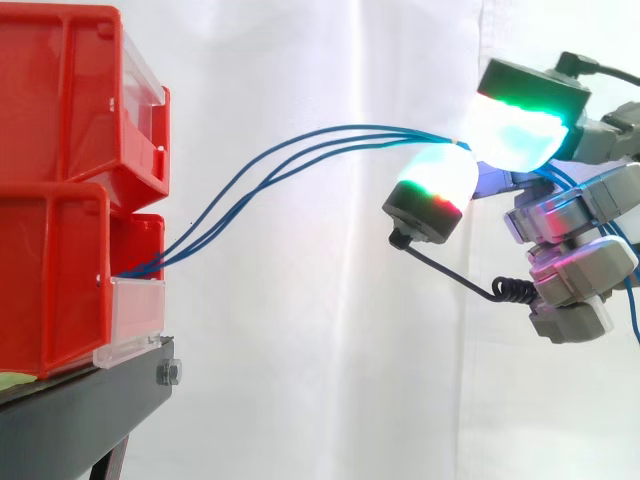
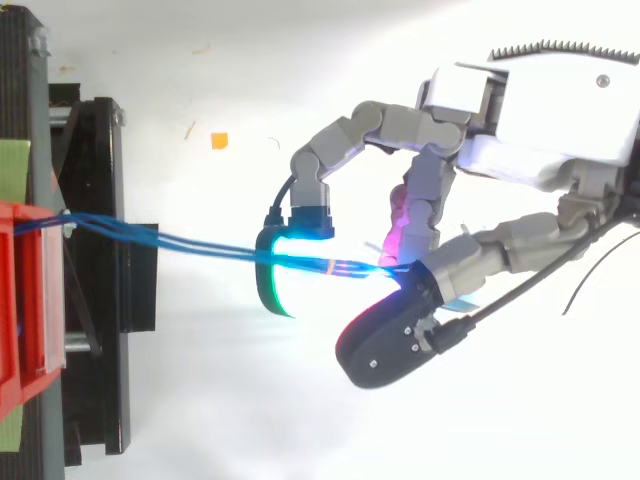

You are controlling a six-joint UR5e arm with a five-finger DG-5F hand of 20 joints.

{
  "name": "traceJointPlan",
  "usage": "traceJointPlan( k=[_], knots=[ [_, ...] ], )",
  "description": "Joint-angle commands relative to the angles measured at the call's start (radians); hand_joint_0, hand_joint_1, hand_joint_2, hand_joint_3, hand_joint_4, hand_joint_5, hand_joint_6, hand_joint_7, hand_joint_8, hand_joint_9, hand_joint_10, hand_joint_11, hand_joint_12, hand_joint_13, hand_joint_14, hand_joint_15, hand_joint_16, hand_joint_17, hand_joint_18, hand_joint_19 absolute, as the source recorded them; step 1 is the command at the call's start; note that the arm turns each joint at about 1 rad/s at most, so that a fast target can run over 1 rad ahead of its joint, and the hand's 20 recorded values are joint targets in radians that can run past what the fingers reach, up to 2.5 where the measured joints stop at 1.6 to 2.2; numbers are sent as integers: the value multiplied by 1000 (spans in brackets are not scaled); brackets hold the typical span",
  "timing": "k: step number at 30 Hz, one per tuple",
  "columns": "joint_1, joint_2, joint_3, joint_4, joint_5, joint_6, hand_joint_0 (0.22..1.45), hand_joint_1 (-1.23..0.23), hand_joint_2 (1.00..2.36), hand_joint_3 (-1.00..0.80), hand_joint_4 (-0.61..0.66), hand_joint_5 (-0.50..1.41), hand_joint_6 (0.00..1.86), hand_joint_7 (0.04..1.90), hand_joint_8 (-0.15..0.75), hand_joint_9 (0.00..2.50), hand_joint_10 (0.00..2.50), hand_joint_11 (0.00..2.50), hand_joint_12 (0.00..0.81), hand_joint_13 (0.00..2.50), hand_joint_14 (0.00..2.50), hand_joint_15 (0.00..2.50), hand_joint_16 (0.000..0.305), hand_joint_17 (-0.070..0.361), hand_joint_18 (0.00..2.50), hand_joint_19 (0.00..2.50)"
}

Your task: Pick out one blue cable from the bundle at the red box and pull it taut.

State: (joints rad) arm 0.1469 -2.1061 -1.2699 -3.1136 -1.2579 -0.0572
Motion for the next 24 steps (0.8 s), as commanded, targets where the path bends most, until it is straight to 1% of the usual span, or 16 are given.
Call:
traceJointPlan(
  k=[1,2,7,11,12,16,21,23,24],
  knots=[
    [0,0,0,1,0,0,545,-663,1000,-500,-84,-112,877,970,242,1703,30,1504,397,1373,33,1088,53,120,1097,978],
    [0,0,0,1,0,0,546,-661,1000,-500,-84,-112,877,971,233,1701,30,1514,396,1373,33,1094,53,120,1096,978],
    [0,2,0,1,0,-1,497,-816,1000,-500,-59,-119,874,969,248,1675,29,1500,409,1370,33,1085,58,131,1097,959],
    [0,2,0,1,0,-1,474,-835,1000,-500,-54,-123,874,953,267,1671,29,1501,417,1374,32,1064,60,135,1111,950],
    [0,0,0,0,0,-1,465,-815,1000,-500,-49,-123,873,936,263,1673,29,1483,419,1378,33,1066,61,138,1120,944],
    [0,2,0,-2,2,0,467,-729,1000,-500,-97,-117,865,924,262,1690,28,1478,422,1382,31,1054,61,137,1116,940],
    [0,2,0,-2,0,0,465,-626,1000,-500,-99,-112,849,927,263,1707,30,1459,425,1385,31,1045,61,138,1121,935],
    [0,2,0,-2,0,0,480,-570,1000,-500,-110,-111,845,903,261,1704,30,1467,419,1379,31,1049,60,134,1112,941],
    [0,0,0,-2,0,0,513,-501,1000,-500,-142,-108,835,945,241,1700,31,1464,402,1367,32,1049,57,128,1091,960]
  ],
)
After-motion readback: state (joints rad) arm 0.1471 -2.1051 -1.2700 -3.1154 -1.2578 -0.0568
